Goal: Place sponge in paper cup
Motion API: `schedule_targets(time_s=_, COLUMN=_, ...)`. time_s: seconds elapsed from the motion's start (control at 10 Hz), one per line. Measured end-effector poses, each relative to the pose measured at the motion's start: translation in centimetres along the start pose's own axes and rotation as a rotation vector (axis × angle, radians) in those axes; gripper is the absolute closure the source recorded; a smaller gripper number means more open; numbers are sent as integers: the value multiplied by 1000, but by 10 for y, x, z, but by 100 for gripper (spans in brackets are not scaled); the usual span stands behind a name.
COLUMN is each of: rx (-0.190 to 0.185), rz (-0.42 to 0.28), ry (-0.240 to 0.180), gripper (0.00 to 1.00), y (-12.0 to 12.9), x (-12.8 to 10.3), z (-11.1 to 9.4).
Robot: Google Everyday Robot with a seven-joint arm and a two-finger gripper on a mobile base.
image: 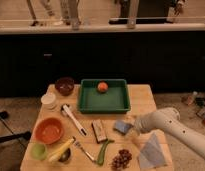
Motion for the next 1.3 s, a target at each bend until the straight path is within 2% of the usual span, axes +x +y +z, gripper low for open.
schedule_targets(time_s=0.2, rx=-5, rz=7, ry=-19, gripper=20, y=-2, x=3, z=7)
schedule_targets(time_s=0.7, rx=-21, rz=15, ry=-28, gripper=21, y=-6, x=9, z=16)
schedule_targets(time_s=0.8, rx=-26, rz=12, ry=-28, gripper=25, y=-6, x=8, z=18)
schedule_targets(time_s=1.3, rx=-32, rz=4, ry=-27, gripper=77, y=-7, x=8, z=20)
